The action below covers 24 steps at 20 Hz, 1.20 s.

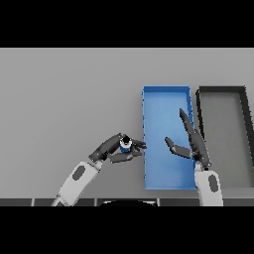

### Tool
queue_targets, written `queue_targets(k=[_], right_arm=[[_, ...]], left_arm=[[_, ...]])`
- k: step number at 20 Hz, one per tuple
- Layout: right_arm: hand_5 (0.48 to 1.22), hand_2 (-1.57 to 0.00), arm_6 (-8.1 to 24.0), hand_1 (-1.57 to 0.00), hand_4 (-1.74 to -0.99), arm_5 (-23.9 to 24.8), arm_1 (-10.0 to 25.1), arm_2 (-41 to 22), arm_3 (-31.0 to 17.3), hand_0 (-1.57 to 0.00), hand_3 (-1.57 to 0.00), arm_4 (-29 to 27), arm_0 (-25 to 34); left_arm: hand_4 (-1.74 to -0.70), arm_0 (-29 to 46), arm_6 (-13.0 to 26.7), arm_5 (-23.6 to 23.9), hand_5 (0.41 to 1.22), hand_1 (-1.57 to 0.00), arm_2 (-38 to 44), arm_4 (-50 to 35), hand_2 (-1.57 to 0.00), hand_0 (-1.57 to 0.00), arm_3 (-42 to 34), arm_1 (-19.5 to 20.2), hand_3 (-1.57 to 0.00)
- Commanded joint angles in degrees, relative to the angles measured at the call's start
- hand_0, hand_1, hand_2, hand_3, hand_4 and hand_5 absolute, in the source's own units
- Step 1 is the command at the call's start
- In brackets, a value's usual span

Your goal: Pick up the blue pipe and place it into the blue bin.

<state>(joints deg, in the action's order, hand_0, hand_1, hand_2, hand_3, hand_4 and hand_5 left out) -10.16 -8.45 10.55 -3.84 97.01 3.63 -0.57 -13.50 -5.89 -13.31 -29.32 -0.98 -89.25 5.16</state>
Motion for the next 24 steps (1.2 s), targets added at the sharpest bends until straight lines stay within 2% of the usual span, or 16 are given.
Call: queue_targets(k=[1,5,8,11,13,15,17,18,19,21,23,24], right_arm=[[0.592,-0.03,-0.79,-0.01,-1.175,-2.06,1.17,0.05,2.62,0.0,0.0,-2.08,-0.24],[0.579,-0.01,7.0,0.0,-1.171,-8.84,6.82,-0.88,9.97,0.0,0.0,-8.73,3.34],[0.543,0.0,12.77,0.0,-1.194,-12.34,9.79,-4.05,15.3,0.0,0.0,-10.47,6.17],[0.531,0.0,14.58,0.0,-1.23,-15.64,11.81,-6.65,17.79,0.0,0.0,-11.44,8.91],[0.523,0.0,17.13,0.0,-1.256,-16.86,11.99,-8.26,18.36,0.0,0.0,-12.58,11.22],[0.524,0.0,19.76,0.0,-1.242,-17.86,11.82,-9.89,18.46,0.0,0.0,-13.52,12.9],[0.525,0.0,23.37,0.0,-1.232,-17.94,10.06,-11.74,17.74,0.0,0.0,-15.4,15.29],[0.528,0.0,24.18,0.0,-1.227,-18.87,9.93,-12.38,17.76,0.0,0.0,-16.78,16.41],[0.525,0.0,24.02,0.0,-1.22,-19.85,9.69,-13.51,17.14,0.0,0.0,-15.85,16.93],[0.517,0.0,26.16,0.0,-1.209,-20.27,8.37,-14.92,15.17,0.0,0.0,-15.47,19.87],[0.513,0.0,26.68,0.0,-1.195,-21.28,6.69,-16.6,13.17,0.0,0.0,-14.94,21.99],[0.514,0.0,27.1,0.0,-1.192,-21.88,6.19,-16.9,12.5,0.0,0.0,-15.69,23.07]], left_arm=[[-1.47,0.03,1.0,-0.04,1.221,-1.57,0.02,0.09,-1.57,-1.57,-0.48,-0.21,-1.57],[-1.47,0.5,1.3,-0.77,1.221,-1.57,0.41,1.2,-1.57,-1.57,-0.8,-0.74,-1.57],[-1.47,0.85,1.71,-1.56,1.221,-1.57,1.0,1.54,-1.57,-1.57,-1.09,-0.96,-1.57],[-1.47,0.45,1.8,-2.01,1.221,-1.57,1.53,2.72,-1.57,-1.57,-1.09,-1.31,-1.57],[-1.47,0.85,1.77,-2.62,1.221,-1.57,1.54,3.2,-1.57,-1.57,-0.99,-1.79,-1.57],[-1.47,0.86,2.74,-3.16,1.221,-1.57,1.67,3.59,-1.57,-1.57,-1.28,-2.19,-1.57],[-1.47,0.54,3.1,-3.24,1.221,-1.57,1.78,4.41,-1.57,-1.57,-0.8,-3.21,-1.57],[-1.47,-0.05,3.83,-3.28,1.221,-1.57,2.29,4.24,-1.57,-1.57,-0.74,-3.82,-1.57],[-1.48,-0.08,3.66,-3.57,1.221,-1.57,2.85,4.11,-1.57,-1.57,-0.77,-3.78,-1.57],[-1.47,1.13,2.62,-4.68,1.221,-1.57,2.78,4.65,-1.57,-1.57,-0.8,-3.43,-1.57],[-1.48,0.97,2.1,-6.02,1.221,-1.57,3.4,4.24,-1.57,-1.57,-0.54,-3.57,-1.57],[-1.48,0.76,2.93,-6.55,1.221,-1.57,3.78,3.51,-1.57,-1.57,-0.82,-4.06,-1.57]])
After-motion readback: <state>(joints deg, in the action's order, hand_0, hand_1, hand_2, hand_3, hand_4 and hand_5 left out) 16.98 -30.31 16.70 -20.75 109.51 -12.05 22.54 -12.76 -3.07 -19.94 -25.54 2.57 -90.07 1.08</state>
